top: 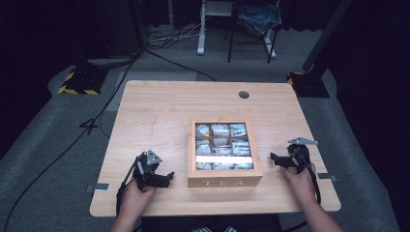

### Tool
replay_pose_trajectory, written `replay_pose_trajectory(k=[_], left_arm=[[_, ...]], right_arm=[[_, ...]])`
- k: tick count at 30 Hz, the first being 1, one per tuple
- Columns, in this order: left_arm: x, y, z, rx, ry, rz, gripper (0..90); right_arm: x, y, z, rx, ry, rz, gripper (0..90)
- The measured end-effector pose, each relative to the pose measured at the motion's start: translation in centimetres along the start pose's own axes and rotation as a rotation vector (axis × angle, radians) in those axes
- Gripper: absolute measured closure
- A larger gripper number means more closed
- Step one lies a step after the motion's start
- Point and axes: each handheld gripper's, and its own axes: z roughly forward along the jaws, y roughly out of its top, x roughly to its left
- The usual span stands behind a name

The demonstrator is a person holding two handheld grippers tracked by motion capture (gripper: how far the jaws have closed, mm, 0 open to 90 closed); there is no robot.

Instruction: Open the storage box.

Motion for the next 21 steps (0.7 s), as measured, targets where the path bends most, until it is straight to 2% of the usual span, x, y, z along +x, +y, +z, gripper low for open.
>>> replay_pose_trajectory(k=[1,3,6,7,10,13,18,19,20,21], left_arm=[[0.2,0.0,0.0,0.001,-0.011,0.016,4.8],[0.4,-0.1,0.0,0.001,-0.02,0.017,4.7],[0.6,0.0,0.0,0.0,-0.016,0.011,4.2],[0.6,0.0,0.0,0.002,-0.014,0.012,4.1],[0.6,0.1,0.1,0.002,-0.011,0.007,4.1],[0.6,0.1,0.1,0.001,-0.008,0.004,4.2],[0.6,0.1,0.1,0.0,-0.004,0.006,4.4],[0.5,0.1,0.1,-0.001,-0.004,0.006,4.4],[0.5,0.1,0.1,-0.001,-0.004,0.006,4.4],[0.5,0.1,0.1,0.0,-0.003,0.006,4.4]], right_arm=[[0.0,0.0,-0.1,-0.005,0.004,-0.005,14.8],[0.0,-0.1,-0.4,-0.007,0.008,-0.007,17.3],[-0.1,-0.1,-0.5,-0.001,0.011,-0.01,20.1],[-0.2,-0.1,-0.7,0.001,0.015,-0.01,25.2],[-0.4,0.0,-1.0,0.02,0.015,-0.007,31.3],[-0.5,0.1,-1.3,0.048,0.024,0.001,33.8],[-0.6,0.4,-2.1,0.037,0.042,0.009,34.8],[-0.5,0.6,-2.8,0.025,0.063,0.01,34.6],[-0.5,0.6,-2.8,0.025,0.063,0.01,34.6],[-0.3,0.8,-3.4,0.018,0.096,0.012,34.8]])
